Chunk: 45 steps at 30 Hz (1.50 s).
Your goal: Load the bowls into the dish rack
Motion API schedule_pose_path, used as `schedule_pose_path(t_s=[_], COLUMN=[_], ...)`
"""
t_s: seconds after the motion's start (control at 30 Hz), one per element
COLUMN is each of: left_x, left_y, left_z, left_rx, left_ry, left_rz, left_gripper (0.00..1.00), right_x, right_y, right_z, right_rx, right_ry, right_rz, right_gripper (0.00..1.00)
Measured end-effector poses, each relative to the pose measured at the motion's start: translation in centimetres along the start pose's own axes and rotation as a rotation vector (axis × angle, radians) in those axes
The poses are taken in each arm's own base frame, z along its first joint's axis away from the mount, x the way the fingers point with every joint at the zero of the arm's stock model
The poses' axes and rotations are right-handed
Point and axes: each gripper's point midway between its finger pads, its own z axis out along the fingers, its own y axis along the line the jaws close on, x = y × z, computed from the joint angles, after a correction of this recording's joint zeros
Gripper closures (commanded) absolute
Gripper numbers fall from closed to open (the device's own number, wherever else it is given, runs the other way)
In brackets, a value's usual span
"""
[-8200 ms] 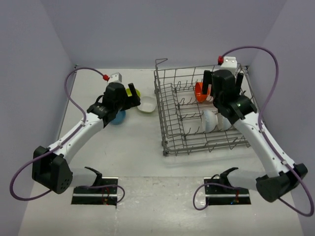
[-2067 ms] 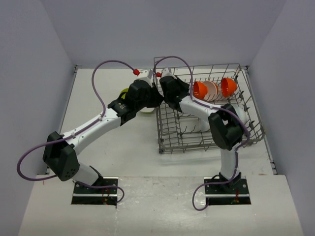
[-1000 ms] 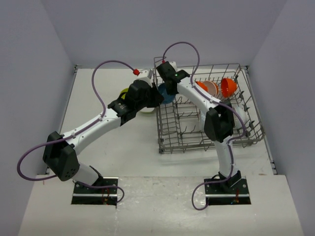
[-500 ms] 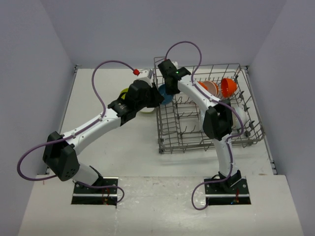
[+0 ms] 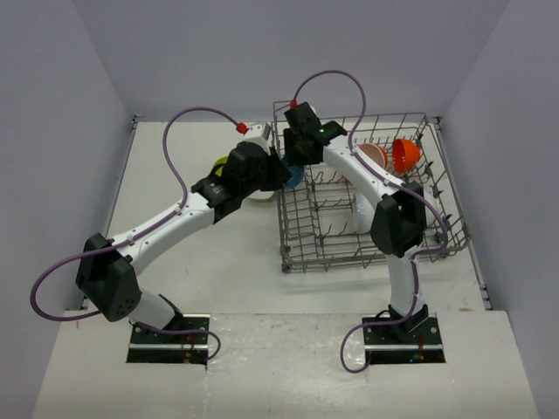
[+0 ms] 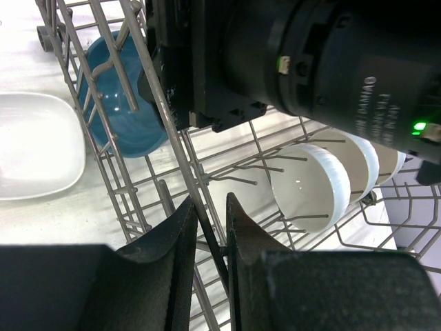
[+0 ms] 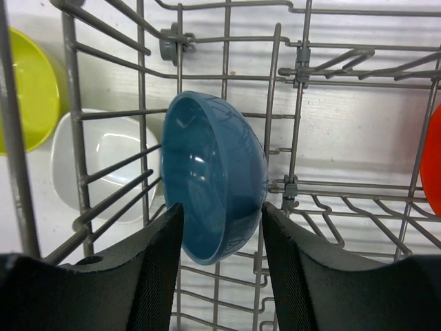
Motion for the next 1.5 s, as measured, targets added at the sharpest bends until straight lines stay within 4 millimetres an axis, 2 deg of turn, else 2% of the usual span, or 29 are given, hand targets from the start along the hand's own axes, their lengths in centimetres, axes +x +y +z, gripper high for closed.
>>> schedule_pose_path(t_s=[0.13, 0.27, 0.33, 0.43, 0.5, 0.53, 0.57, 0.6, 0.67, 0.7, 0.73, 0.87, 0.97, 1.07, 1.17, 1.23, 1.3, 1.43, 1.5], left_x=[0.0, 0.0, -0.1, -0.2, -0.2, -0.3, -0.4, -0.5, -1.0, -1.3, -1.7, -3.8, -5.5, -6.6, -7.2, -6.6, -5.4, -2.7, -1.1], left_y=[0.0, 0.0, 0.1, 0.1, 0.2, 0.3, 0.3, 0.3, 0.2, 0.2, 0.2, 0.2, 1.1, 4.2, 11.0, 16.0, 20.0, 25.3, 27.2], left_z=[0.0, 0.0, 0.0, -0.1, -0.1, -0.2, -0.3, -0.4, -0.9, -1.3, -1.6, -4.1, -6.5, -8.5, -9.2, -9.1, -8.4, -5.4, -3.5], left_rx=[0.0, -0.001, -0.003, -0.008, -0.012, -0.016, -0.017, -0.018, -0.019, -0.02, -0.023, -0.049, -0.092, -0.173, -0.323, -0.44, -0.526, -0.62, -0.654], left_ry=[0.0, -0.001, -0.003, -0.004, -0.005, -0.004, -0.006, -0.009, -0.023, -0.032, -0.043, -0.119, -0.185, -0.235, -0.258, -0.247, -0.2, -0.072, 0.0], left_rz=[0.0, 0.001, 0.001, 0.005, 0.02, 0.03, 0.042, 0.047, 0.058, 0.061, 0.065, 0.055, 0.038, -0.007, -0.09, -0.141, -0.181, -0.238, -0.255], left_gripper=[1.0, 0.98, 0.9, 0.73, 0.62, 0.5, 0.44, 0.4, 0.2, 0.06, 0.0, 0.0, 0.0, 0.0, 0.0, 0.0, 0.0, 0.0, 0.0], right_x=[-0.8, -0.2, 0.0, -0.3, -0.9, -1.1, -1.4, -1.7, -2.3, -2.7, -2.9, -2.8, -1.7, 0.1, 1.9, 2.7, 3.3, 4.1, 4.5], right_y=[0.1, -0.8, -1.6, -2.9, -3.8, -4.2, -4.6, -5.0, -5.6, -5.9, -6.2, -8.1, -10.2, -12.1, -13.3, -13.7, -13.9, -13.9, -13.9], right_z=[-0.6, -0.7, -1.0, -2.5, -4.0, -5.1, -6.1, -7.2, -9.9, -11.2, -12.6, -16.9, -18.9, -20.3, -21.2, -21.5, -21.7, -21.3, -21.0], right_rx=[-0.01, 0.011, 0.029, 0.041, 0.039, 0.034, 0.03, 0.023, 0.01, 0.006, -0.001, 0.011, 0.054, 0.097, 0.113, 0.111, 0.107, 0.102, 0.1], right_ry=[-0.031, -0.023, -0.021, -0.043, -0.078, -0.1, -0.123, -0.147, -0.211, -0.245, -0.277, -0.389, -0.439, -0.468, -0.488, -0.495, -0.498, -0.49, -0.481], right_rz=[0.01, 0.016, 0.021, 0.041, 0.061, 0.07, 0.079, 0.086, 0.101, 0.11, 0.117, 0.149, 0.172, 0.19, 0.206, 0.211, 0.215, 0.214, 0.21], right_gripper=[0.47, 0.38, 0.33, 0.17, 0.11, 0.04, 0.01, 0.01, 0.01, 0.01, 0.01, 0.01, 0.01, 0.01, 0.01, 0.01, 0.01, 0.01, 0.01])
